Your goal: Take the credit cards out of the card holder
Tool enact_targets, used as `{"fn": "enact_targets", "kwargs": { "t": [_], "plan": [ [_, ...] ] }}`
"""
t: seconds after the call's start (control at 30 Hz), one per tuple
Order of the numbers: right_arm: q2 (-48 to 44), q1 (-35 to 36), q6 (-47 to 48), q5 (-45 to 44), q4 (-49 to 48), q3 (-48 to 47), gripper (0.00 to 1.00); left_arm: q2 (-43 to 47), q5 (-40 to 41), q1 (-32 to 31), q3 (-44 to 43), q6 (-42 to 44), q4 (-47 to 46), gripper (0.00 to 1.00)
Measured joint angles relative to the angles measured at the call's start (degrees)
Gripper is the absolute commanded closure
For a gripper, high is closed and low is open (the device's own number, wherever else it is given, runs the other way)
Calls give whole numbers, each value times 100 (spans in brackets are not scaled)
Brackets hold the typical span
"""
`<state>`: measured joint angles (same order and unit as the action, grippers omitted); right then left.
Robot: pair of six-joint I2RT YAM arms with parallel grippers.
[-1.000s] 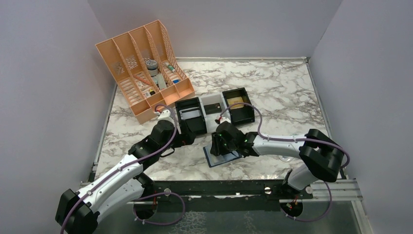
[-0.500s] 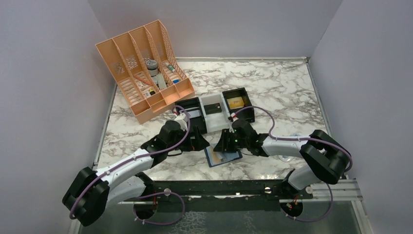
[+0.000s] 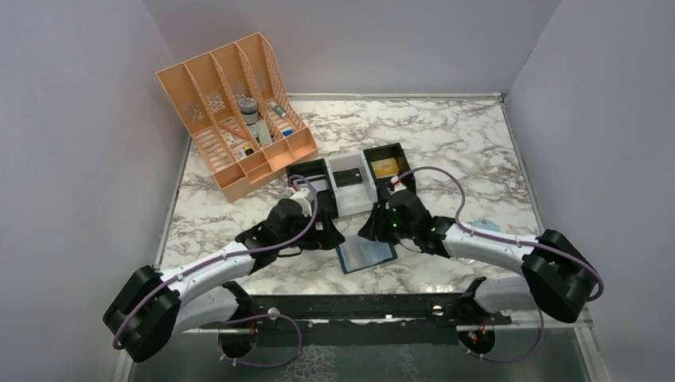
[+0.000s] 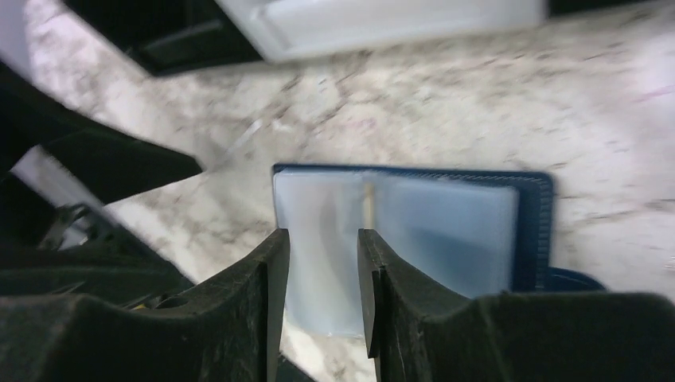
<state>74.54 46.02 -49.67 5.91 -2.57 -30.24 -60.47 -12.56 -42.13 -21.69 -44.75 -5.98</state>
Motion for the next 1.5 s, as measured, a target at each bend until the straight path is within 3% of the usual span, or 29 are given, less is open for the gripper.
{"fn": "enact_targets", "kwargs": {
  "t": [0.3,0.57,0.7,0.9,1.17,1.5],
  "plan": [
    [50,-2,656,-1727,1709,-610,58,44,437,0,-302,269,485,12],
    [-614,68,1318,-1062,1207,-470,43,251,997,0,-302,129,796,10],
    [-26,610,1405,-1027,1132,-671,37,734,1478,0,-302,-35,1088,9],
    [953,1261,1438,-1255,1248,-1335,36,1497,2065,2,-297,-216,1545,7],
    [1878,1569,1287,-1945,1836,-2009,36,1718,2354,2,-297,-249,1858,7],
    [1681,1534,1069,-1969,1604,-1705,59,1554,2356,2,-297,-240,1858,7]
  ]
}}
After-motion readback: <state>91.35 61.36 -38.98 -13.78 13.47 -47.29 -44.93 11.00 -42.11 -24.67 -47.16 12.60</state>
